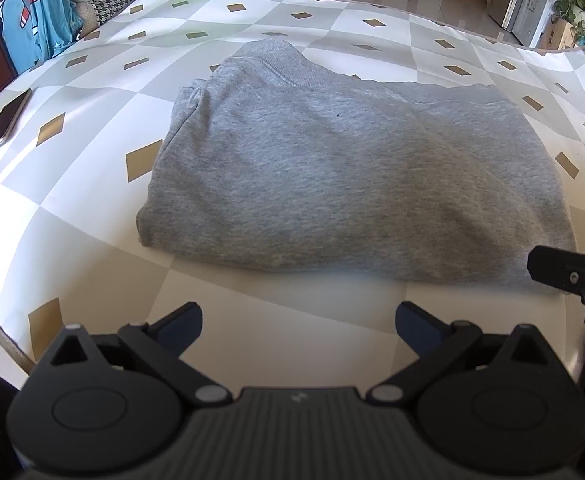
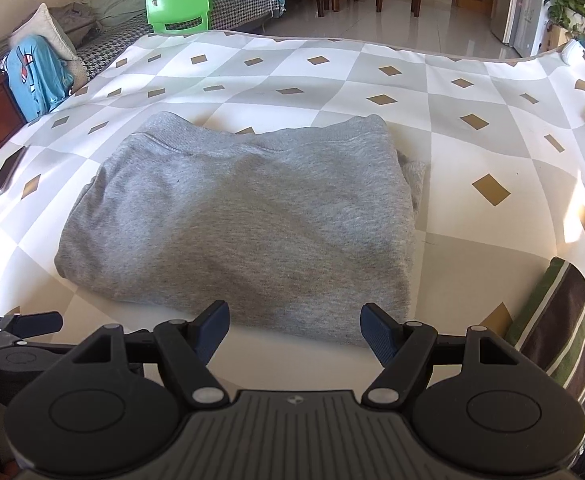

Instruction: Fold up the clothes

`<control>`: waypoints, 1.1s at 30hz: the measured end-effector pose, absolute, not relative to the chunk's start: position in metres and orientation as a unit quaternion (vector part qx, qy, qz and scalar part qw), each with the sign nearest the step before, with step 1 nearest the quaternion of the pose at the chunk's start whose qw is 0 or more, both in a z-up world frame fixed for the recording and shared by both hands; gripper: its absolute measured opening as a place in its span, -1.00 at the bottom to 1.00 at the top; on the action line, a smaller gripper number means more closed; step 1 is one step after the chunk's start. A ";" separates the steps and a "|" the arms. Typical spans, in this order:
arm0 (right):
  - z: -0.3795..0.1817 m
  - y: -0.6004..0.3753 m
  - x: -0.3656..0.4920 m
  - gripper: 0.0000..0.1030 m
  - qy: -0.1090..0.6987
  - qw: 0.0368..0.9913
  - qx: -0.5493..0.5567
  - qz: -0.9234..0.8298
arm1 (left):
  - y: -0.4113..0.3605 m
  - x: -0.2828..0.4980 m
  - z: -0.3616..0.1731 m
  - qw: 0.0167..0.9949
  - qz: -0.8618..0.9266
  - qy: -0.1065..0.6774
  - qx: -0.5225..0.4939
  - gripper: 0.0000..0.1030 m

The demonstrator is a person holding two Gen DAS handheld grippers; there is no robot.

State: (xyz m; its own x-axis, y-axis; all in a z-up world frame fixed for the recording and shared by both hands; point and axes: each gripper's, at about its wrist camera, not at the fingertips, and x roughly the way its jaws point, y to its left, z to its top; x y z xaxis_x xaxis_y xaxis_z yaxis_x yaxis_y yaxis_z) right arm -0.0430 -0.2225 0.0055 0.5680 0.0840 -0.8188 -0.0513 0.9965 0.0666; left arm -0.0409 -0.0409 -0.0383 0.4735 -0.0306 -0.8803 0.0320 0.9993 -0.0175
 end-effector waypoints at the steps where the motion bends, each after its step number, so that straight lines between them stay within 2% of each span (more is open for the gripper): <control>1: 0.007 -0.225 -0.042 0.39 0.464 0.885 0.018 0.041 | -0.041 -0.041 -0.038 0.859 -0.019 0.512 0.001 1.00; 10: 0.010 -0.232 -0.040 0.39 0.474 0.879 -0.025 0.053 | -0.045 -0.042 -0.039 0.858 -0.022 0.513 0.008 1.00; 17: -0.011 -0.247 -0.041 0.39 0.505 0.861 0.056 0.038 | -0.048 -0.041 -0.047 0.850 -0.019 0.526 0.011 1.00; 33: -0.013 -0.252 -0.045 0.38 0.498 0.865 0.059 -0.007 | -0.040 -0.042 -0.065 0.828 -0.003 0.560 -0.003 1.00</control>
